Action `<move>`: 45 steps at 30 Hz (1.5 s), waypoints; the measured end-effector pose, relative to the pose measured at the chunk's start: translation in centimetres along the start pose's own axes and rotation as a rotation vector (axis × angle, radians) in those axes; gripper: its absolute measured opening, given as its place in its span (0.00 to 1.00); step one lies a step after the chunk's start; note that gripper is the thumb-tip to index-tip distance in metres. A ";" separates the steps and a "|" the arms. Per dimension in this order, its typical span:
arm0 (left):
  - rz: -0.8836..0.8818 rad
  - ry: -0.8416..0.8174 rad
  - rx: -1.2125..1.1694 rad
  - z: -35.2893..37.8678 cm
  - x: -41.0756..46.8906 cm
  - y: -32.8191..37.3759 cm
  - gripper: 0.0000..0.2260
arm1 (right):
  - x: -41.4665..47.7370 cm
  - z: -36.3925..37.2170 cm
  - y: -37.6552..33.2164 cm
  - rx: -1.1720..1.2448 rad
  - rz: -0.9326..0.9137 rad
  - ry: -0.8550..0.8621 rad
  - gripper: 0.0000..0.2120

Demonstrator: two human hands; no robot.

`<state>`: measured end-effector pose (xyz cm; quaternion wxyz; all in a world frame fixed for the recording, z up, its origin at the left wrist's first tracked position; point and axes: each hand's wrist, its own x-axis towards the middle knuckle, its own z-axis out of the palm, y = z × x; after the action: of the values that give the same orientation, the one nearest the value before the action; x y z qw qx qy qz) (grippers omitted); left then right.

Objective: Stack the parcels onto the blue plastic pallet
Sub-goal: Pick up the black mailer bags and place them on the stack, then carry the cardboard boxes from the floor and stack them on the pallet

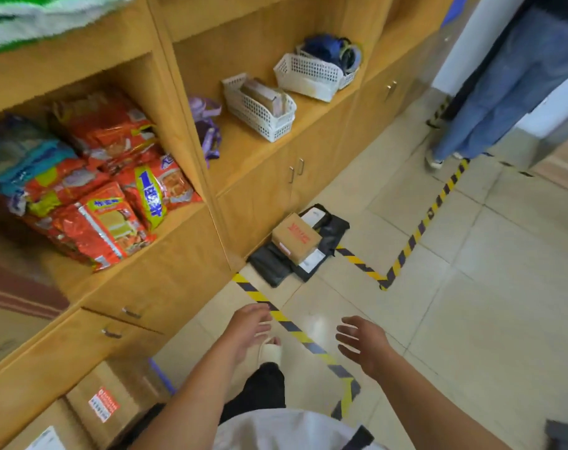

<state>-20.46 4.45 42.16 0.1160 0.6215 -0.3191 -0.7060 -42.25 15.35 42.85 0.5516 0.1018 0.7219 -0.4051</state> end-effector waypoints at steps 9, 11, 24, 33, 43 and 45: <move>-0.099 -0.048 0.021 4.1 11.5 11.1 0.12 | 4.7 1.2 -11.0 0.017 0.006 0.023 0.10; -0.122 -0.067 0.041 5.5 13.1 12.4 0.13 | 5.6 0.6 -12.4 0.072 0.038 0.019 0.10; -0.319 0.204 -0.258 12.9 23.9 18.6 0.11 | 22.4 -0.3 -31.7 -0.025 0.107 -0.056 0.06; -0.488 0.234 -0.114 21.9 34.5 19.6 0.05 | 38.8 -0.6 -40.5 -0.324 0.222 -0.074 0.08; -0.513 0.285 0.020 20.7 61.8 8.7 0.09 | 63.3 8.6 -33.4 -0.756 0.092 -0.090 0.08; -0.478 0.337 0.002 20.3 66.3 7.3 0.22 | 67.0 11.2 -31.0 -0.887 0.028 -0.183 0.23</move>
<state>-54.77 -32.16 -6.30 -0.0025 0.7876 -0.1405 -0.5999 -77.50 -32.79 -2.07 0.6092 -0.1707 0.7724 -0.0566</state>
